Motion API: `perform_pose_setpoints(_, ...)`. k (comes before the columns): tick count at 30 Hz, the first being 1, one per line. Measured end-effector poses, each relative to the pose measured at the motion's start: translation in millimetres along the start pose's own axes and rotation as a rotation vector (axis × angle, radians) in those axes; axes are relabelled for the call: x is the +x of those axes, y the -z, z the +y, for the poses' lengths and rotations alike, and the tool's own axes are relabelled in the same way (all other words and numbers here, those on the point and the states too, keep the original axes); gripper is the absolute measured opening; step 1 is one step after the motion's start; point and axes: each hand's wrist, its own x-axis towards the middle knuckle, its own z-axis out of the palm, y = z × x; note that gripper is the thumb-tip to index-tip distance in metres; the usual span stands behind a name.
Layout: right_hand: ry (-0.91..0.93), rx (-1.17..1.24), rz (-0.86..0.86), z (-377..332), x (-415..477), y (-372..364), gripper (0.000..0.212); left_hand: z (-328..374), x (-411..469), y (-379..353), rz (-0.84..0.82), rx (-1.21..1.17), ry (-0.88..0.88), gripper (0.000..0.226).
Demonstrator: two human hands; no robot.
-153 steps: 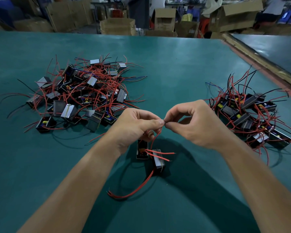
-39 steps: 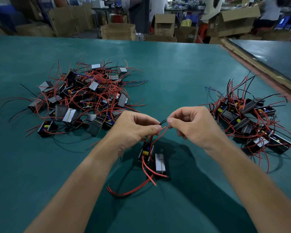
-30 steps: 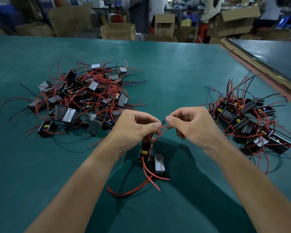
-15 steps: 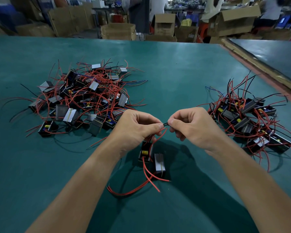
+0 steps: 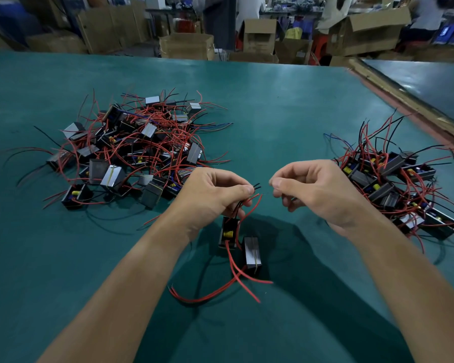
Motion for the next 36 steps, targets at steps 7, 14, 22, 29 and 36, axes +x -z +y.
perform_pose_setpoints(7, 0.095, -0.106, 0.019, 8, 3, -4, 0.017, 0, 0, 0, 0.0, -0.007, -0.002, 0.017)
perform_pose_setpoints(14, 0.145, -0.279, -0.024, 11, 4, -3, 0.022, -1, 0, 0, -0.012, -0.019, -0.003, 0.01)
perform_pose_setpoints(22, 0.287, -0.358, -0.012, 11, 4, -4, 0.023, -2, 0, -1, -0.031, -0.026, 0.009, 0.01)
perform_pose_setpoints(29, 0.317, -0.327, -0.006, 12, 5, -5, 0.021, -3, 0, -1, -0.07, 0.008, -0.02, 0.014)
perform_pose_setpoints(36, 0.341, -0.325, -0.009, 13, 5, -5, 0.021, -3, -1, -1, -0.101, 0.047, -0.032, 0.017)
